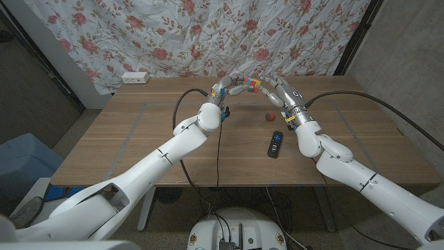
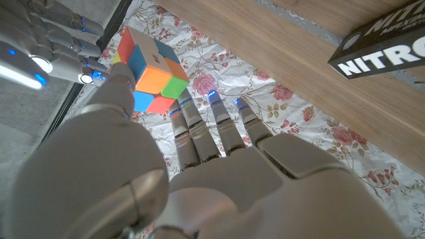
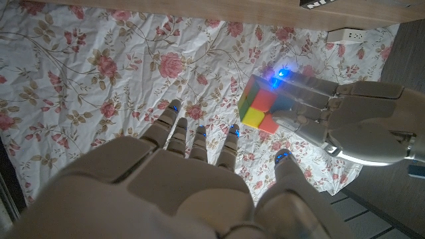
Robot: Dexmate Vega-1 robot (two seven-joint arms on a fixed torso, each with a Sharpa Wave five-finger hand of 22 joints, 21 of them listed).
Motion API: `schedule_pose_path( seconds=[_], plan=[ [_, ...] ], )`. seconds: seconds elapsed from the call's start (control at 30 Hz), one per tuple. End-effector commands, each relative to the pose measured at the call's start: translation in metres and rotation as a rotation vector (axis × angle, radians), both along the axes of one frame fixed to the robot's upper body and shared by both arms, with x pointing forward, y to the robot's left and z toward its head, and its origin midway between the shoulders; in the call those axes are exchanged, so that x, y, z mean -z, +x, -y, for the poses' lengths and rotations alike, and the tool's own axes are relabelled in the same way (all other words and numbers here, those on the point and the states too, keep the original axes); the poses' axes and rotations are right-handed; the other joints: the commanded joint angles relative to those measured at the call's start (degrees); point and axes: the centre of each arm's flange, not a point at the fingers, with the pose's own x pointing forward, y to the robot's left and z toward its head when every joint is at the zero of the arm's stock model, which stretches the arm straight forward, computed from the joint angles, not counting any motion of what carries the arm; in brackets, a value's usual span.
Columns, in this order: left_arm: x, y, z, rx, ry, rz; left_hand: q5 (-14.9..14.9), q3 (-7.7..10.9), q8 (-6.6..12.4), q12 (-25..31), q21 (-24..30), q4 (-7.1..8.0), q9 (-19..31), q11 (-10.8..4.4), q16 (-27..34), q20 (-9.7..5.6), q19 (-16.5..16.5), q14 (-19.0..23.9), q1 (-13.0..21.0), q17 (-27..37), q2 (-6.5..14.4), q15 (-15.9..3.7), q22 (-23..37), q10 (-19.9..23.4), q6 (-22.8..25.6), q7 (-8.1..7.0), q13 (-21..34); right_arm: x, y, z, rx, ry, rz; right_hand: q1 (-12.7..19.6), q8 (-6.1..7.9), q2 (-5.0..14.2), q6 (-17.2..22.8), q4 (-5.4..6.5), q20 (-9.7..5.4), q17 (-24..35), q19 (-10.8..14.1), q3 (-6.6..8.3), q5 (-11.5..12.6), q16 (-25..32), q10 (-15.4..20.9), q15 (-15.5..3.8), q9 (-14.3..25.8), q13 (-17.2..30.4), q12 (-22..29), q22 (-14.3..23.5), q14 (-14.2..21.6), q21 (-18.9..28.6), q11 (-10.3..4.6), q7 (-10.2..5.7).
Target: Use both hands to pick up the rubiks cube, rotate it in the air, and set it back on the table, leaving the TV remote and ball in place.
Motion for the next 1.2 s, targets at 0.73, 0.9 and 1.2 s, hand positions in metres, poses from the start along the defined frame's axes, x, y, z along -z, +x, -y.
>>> schedule_pose_path(
  seconds=[0.73, 0.9, 1.2],
  plan=[
    [-0.0006, 0.0051, 0.0065, -0.007, -0.017, 0.01, 0.18, -0.19, -0.33, -0.15, 0.21, -0.17, 0.26, -0.56, -0.15, 0.04, -0.35, -0.09, -0.05, 0.13, 0.88, -5.39, 0.2, 0.91, 1.87, 0.47, 0.17, 0.0015, -0.0019, -0.0068, 0.002, -0.021, -0.013, -0.38, 0.61, 2.09, 3.46, -0.1, -0.1, 0.07, -0.45, 0.5, -0.03, 0.35, -0.48, -0.4, 0.12, 0.17, 0.32, 0.2, -0.27, 0.39, -1.33, 0.09],
    [-0.0006, 0.0049, 0.0064, -0.01, -0.023, 0.016, 0.19, -0.16, -0.41, -0.18, 0.23, -0.2, 0.27, -0.58, -0.15, 0.14, -0.34, -0.07, 0.02, 0.13, 1.04, -5.37, 0.2, 0.92, 1.96, 0.49, 0.2, 0.0018, -0.0018, -0.0076, -0.005, -0.023, -0.015, -0.38, 0.76, 2.09, 4.27, -0.11, -0.08, 0.07, -0.47, 0.54, -0.03, 0.39, -0.64, -0.37, 0.14, 0.17, 0.33, 0.2, -0.29, 0.42, -1.45, 0.14],
    [0.0009, 0.0055, 0.0077, -0.005, -0.034, 0.012, 0.19, -0.21, -0.5, -0.1, 0.25, -0.25, 0.28, -0.63, -0.11, 0.07, -0.33, 0.1, 0.02, 0.12, 1.12, -5.42, 0.2, 1.27, 2.21, 0.52, 0.25, 0.0026, -0.0028, -0.0106, -0.012, -0.024, -0.008, -0.36, 1.02, 2.11, 5.93, -0.14, -0.16, 0.08, -0.44, 0.63, -0.04, 0.48, -0.76, -0.53, 0.18, 0.18, 0.41, 0.2, -0.35, 0.5, -1.47, 0.2]
  ],
)
